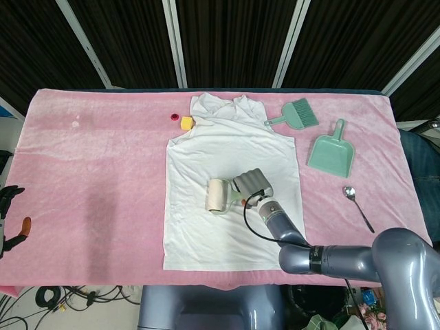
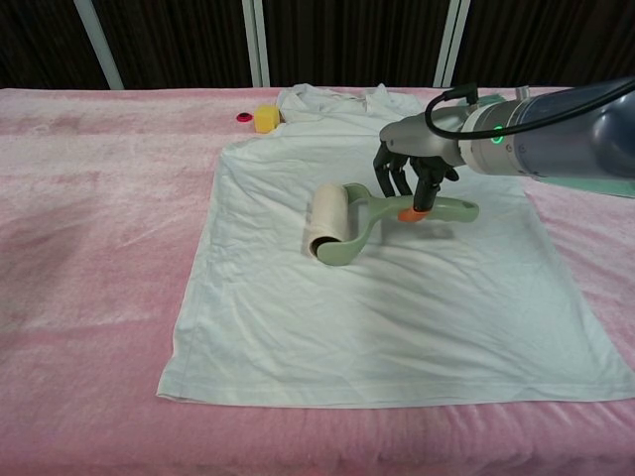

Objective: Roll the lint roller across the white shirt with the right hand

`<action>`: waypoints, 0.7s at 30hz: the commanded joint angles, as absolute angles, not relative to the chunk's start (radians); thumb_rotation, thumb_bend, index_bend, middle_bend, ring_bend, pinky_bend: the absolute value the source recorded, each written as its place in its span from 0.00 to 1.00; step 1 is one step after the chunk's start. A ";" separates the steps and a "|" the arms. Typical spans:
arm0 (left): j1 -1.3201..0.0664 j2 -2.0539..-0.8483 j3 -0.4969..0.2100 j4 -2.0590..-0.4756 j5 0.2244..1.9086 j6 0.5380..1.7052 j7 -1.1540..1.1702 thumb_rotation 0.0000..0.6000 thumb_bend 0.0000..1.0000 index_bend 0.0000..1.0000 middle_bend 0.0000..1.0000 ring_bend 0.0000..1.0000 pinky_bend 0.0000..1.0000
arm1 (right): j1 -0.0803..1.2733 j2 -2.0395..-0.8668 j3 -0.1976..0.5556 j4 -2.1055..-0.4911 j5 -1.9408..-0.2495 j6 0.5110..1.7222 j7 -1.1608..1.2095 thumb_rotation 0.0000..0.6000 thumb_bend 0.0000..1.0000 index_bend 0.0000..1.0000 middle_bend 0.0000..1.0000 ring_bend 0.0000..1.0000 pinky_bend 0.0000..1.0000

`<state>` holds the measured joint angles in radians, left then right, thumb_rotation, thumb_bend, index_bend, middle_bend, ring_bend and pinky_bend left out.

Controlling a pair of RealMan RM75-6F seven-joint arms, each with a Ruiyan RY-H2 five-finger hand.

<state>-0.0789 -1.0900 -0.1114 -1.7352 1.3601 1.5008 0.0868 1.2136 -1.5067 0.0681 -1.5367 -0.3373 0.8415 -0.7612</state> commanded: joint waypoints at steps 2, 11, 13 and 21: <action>-0.077 -1.089 -0.113 -1.736 1.359 1.504 0.085 1.00 0.42 0.21 0.18 0.05 0.06 | 1.211 -1.484 0.058 -1.555 -0.333 0.848 -0.763 1.00 0.51 0.74 0.67 0.66 0.72; -0.078 -1.088 -0.113 -1.738 1.354 1.500 0.086 1.00 0.42 0.21 0.18 0.05 0.06 | 1.180 -1.393 0.014 -1.635 -0.336 0.868 -0.755 1.00 0.52 0.74 0.67 0.66 0.72; -0.077 -1.087 -0.112 -1.739 1.356 1.501 0.088 1.00 0.42 0.21 0.18 0.05 0.06 | 1.173 -1.378 0.007 -1.644 -0.334 0.868 -0.751 1.00 0.52 0.74 0.67 0.66 0.72; -0.074 -1.087 -0.113 -1.742 1.357 1.509 0.092 1.00 0.42 0.21 0.18 0.05 0.06 | 1.134 -1.309 -0.026 -1.671 -0.349 0.863 -0.714 1.00 0.52 0.74 0.67 0.66 0.72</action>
